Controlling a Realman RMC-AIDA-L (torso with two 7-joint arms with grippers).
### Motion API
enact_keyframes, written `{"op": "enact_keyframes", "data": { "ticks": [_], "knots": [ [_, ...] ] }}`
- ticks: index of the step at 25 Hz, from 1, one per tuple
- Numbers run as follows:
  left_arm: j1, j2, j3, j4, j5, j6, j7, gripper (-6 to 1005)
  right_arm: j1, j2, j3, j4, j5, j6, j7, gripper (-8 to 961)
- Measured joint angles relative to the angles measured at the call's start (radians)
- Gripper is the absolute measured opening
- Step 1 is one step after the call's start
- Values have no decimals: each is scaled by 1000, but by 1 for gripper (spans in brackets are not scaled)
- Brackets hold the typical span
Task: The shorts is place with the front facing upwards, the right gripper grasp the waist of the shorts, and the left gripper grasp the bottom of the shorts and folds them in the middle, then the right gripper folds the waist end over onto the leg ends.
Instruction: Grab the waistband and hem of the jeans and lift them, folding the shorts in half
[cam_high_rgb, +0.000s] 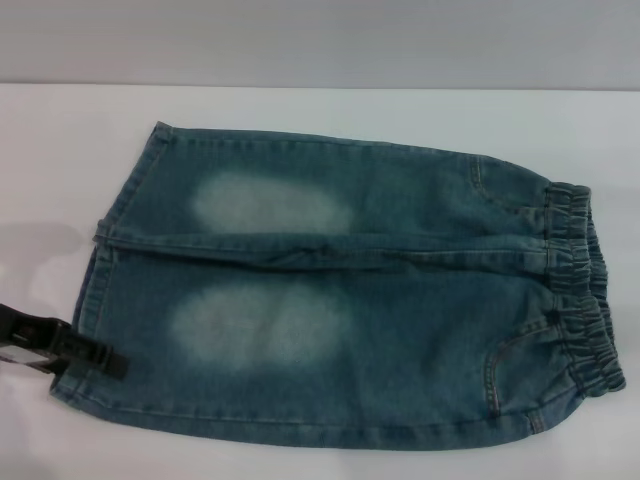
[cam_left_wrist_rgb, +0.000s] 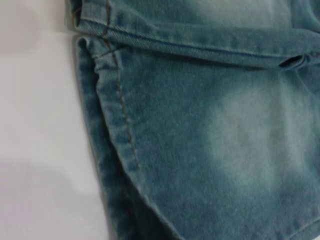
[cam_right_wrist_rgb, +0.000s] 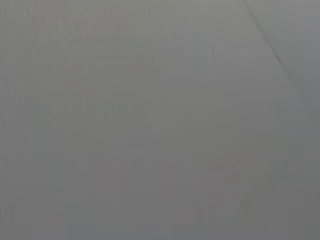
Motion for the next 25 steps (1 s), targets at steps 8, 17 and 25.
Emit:
{"op": "enact_keyframes", "data": {
  "ticks": [8, 17, 25],
  "knots": [
    [0, 5, 2, -1, 9, 9, 0, 763, 3, 0, 3, 0, -2, 1, 0, 608],
    [0, 14, 6, -26, 10, 19, 0, 762, 8, 0, 4, 2, -1, 3, 0, 607],
    [8, 9, 0, -28, 36, 18, 7, 762, 16, -1, 1, 2, -2, 3, 0, 607]
  ]
}}
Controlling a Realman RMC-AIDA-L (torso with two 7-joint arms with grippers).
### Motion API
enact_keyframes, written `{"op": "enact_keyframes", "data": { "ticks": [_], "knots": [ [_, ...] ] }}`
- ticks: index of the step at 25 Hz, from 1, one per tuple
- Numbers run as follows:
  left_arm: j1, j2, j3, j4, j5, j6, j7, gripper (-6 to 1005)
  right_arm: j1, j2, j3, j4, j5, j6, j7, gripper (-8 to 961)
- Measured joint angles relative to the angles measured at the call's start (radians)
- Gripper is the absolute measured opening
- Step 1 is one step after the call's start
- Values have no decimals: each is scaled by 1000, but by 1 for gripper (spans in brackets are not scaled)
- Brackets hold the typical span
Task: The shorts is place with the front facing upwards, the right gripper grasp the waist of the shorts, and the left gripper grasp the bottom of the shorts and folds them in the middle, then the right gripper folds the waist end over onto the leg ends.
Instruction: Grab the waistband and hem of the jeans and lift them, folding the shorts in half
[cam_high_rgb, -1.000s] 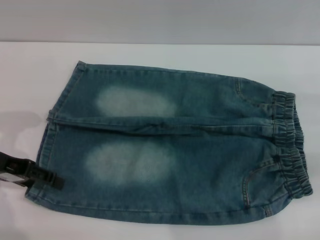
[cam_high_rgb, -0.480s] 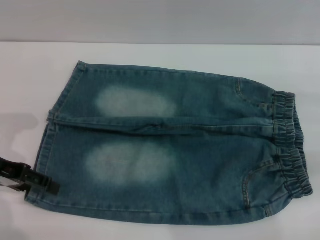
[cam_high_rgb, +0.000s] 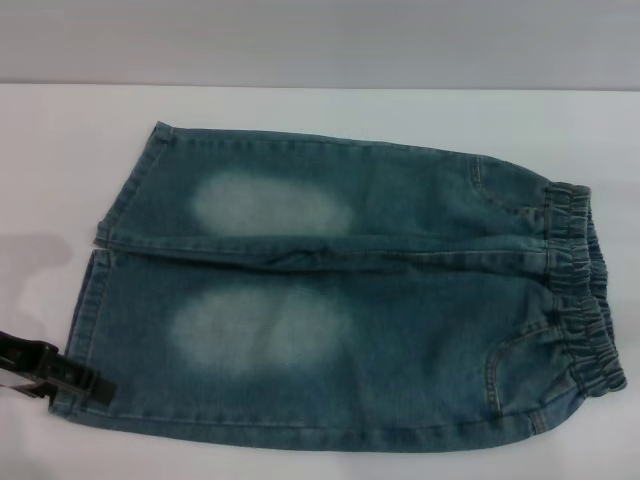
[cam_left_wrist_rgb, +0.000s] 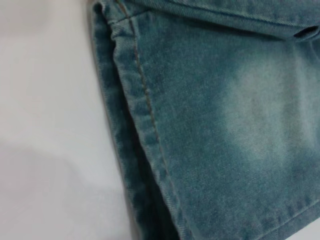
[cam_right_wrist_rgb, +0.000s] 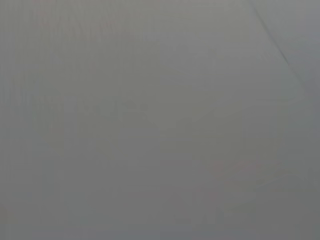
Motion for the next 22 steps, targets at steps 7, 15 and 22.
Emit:
{"op": "enact_keyframes", "data": {
  "ticks": [7, 15, 22],
  "knots": [
    [7, 3, 3, 0, 1, 2, 1, 762, 3, -2, 3, 0, -4, 0, 0, 607],
    [7, 3, 4, 0, 14, 7, 2, 762, 6, -5, 3, 3, -4, 0, 0, 608],
    [3, -3, 6, 0, 21, 6, 4, 762, 9, -8, 3, 3, -2, 0, 0, 608]
  ]
}}
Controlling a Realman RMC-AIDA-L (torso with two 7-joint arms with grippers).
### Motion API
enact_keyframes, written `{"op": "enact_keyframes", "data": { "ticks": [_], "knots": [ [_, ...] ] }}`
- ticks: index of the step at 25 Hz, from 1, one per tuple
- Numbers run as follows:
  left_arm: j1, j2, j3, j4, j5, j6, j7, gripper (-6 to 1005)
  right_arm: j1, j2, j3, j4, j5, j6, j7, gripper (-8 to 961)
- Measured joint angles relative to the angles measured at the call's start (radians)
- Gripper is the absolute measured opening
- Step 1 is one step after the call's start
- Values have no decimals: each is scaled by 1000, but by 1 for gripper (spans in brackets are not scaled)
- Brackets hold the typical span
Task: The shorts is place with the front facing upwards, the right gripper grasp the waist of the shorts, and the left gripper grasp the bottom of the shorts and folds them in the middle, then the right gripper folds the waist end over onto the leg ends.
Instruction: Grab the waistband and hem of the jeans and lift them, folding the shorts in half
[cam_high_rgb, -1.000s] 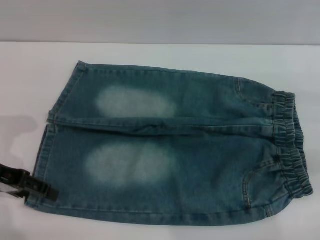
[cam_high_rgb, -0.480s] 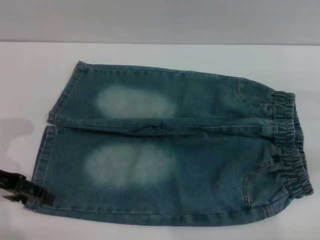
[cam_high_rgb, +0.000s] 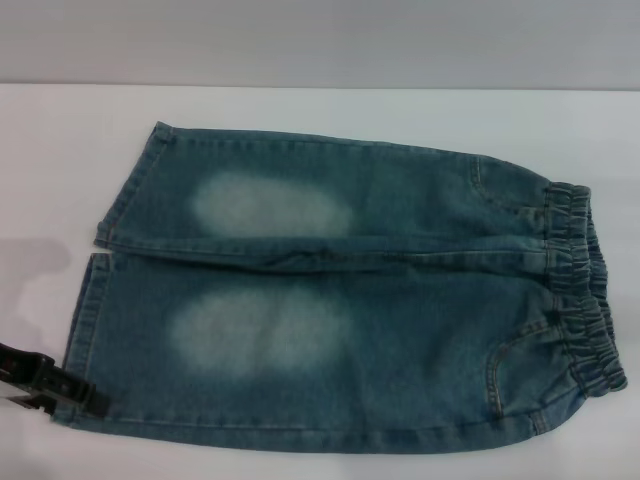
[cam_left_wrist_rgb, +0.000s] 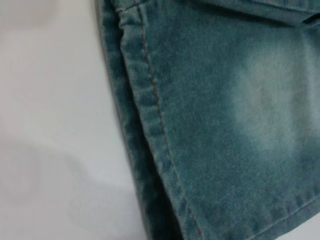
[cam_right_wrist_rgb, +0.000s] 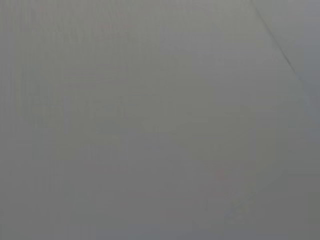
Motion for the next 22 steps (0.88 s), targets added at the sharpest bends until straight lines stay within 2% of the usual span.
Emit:
{"op": "enact_keyframes", "data": {
  "ticks": [4, 7, 11, 16, 19, 22],
  "knots": [
    [-1, -1, 0, 0, 7, -1, 0, 715, -1, 0, 0, 0, 3, 3, 0, 607],
    [-8, -17, 0, 10, 44, -7, 0, 679, -1, 0, 1, 0, 4, 8, 0, 607],
    [-9, -18, 0, 13, 55, -18, -3, 632, -2, 0, 2, 0, 4, 10, 0, 608],
    [-11, -14, 0, 10, 57, -22, -7, 381, -5, 0, 3, 0, 5, 11, 0, 607],
    [-16, -13, 1, 4, 64, -14, -5, 173, -5, 0, 8, 0, 5, 11, 0, 607],
    [-21, -17, 1, 8, 81, -12, -10, 137, -5, 0, 9, 0, 5, 12, 0, 608]
  ]
}}
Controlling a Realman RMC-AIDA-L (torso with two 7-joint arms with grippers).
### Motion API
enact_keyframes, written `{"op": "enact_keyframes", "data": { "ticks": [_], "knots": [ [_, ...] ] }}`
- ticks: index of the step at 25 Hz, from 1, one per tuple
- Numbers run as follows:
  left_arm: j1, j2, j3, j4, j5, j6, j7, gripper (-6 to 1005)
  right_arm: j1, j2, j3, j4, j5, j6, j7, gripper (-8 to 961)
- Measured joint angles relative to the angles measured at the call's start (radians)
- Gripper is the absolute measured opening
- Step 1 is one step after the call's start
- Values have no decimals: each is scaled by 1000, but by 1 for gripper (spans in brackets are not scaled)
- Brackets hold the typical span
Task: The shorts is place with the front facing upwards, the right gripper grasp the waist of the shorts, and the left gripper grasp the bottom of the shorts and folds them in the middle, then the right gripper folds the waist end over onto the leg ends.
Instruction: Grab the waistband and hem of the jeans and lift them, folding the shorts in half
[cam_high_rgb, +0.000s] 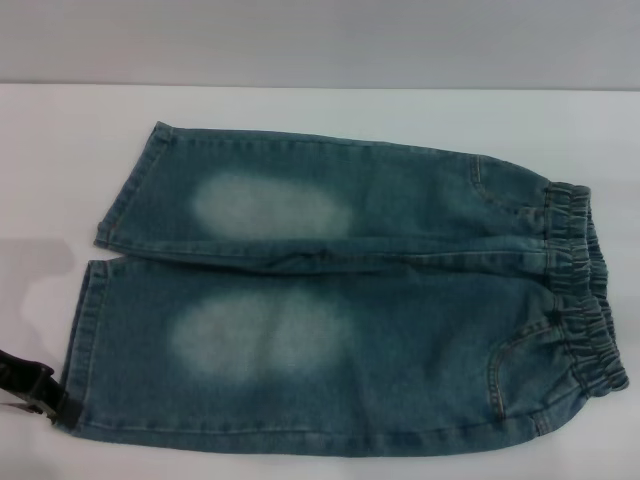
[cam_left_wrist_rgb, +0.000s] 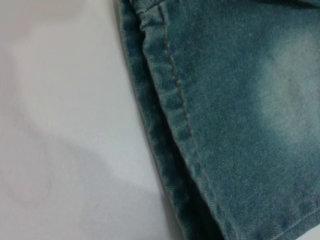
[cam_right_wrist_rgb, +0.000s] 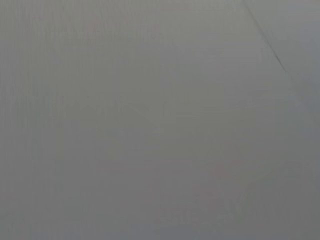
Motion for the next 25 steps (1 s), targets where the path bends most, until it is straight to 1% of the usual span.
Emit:
{"op": "enact_keyframes", "data": {
  "ticks": [8, 9, 12, 15, 16, 19, 21, 23, 25],
  "knots": [
    [-4, 0, -7, 5, 10, -13, -10, 42, 2, 0, 2, -2, 1, 2, 0, 608],
    [-5, 1, -10, 9, 11, -22, -12, 43, 2, 0, 3, -3, 3, 6, 6, 607],
    [-5, 0, -11, 17, 10, -24, -13, 44, -2, -6, 3, -25, 28, 49, 119, 607],
    [-7, -7, -27, 40, 6, -26, -13, 46, -22, -25, -8, -86, 26, 124, 350, 607],
    [-7, -7, -27, 40, 6, -26, -13, 47, -27, -30, -14, -100, 15, 138, 396, 607],
    [-13, -12, -69, 47, 5, -30, -8, 49, -42, -53, -33, -147, -52, 153, 523, 608],
    [-16, -13, -112, 48, 5, -38, -2, 50, -48, -70, -38, -183, -119, 155, 618, 608],
    [-19, -14, -148, 48, 5, -49, -1, 51, -50, -93, -38, -212, -195, 161, 718, 608],
    [-23, -15, -170, 48, 5, -65, -1, 53, -46, -123, -39, -239, -294, 167, 820, 608]
  ]
}}
